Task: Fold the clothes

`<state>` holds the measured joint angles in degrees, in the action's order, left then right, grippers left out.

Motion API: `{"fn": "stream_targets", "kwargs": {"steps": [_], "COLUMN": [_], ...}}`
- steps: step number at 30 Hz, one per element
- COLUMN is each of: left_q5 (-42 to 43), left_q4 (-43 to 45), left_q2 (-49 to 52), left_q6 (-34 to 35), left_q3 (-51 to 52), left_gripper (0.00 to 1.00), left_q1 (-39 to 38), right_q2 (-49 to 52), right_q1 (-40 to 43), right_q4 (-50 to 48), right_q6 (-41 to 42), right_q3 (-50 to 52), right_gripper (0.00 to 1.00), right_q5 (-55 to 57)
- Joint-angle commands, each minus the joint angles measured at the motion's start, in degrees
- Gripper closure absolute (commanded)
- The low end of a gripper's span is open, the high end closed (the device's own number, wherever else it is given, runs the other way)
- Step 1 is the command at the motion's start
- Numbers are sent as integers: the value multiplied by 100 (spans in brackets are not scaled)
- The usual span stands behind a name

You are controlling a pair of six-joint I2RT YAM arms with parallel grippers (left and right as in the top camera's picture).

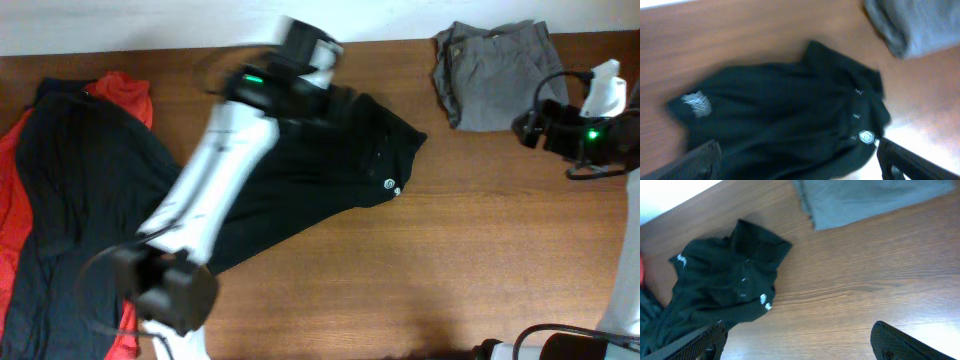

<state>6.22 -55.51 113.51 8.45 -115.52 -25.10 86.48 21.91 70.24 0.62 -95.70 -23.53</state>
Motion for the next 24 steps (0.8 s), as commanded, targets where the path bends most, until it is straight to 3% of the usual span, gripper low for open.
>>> {"fn": "stream_targets", "kwargs": {"steps": [1,4,6,8,13,20,23,24], "left_q5": [155,151,151,149,149,131,131,129], "left_q4": [-610,-693,-573,-313,501,1126,1165,1178], "left_q2": [-479,-420,-337,-92,726,1838,2096,2168], "left_q6": [264,-81,-667,-1338,-2079,-2153,-1965,-1967], "left_q3": [-133,-74,-74,-74,-76,-79,-79,-79], "left_gripper": [1,1,1,1,1,11,11,18], "left_q1": [925,1327,1394,1403,1412,1606,1703,1714], "right_q2": [184,697,1067,1585,2149,2146,2146,2146], "right_q1": [-527,-901,-1078,-1309,-1561,-1596,-1596,-1596], "right_q4": [39,-20,-79,-138,-146,57,122,120], "right_q6": [-114,308,640,964,1191,929,861,863], "right_q3": [-111,-83,-83,-83,-83,-85,-85,-85], "right_gripper": [4,9,12,13,14,14,14,14], "right_q5": [-133,-129,-136,-136,-131,-133,-131,-131]}}
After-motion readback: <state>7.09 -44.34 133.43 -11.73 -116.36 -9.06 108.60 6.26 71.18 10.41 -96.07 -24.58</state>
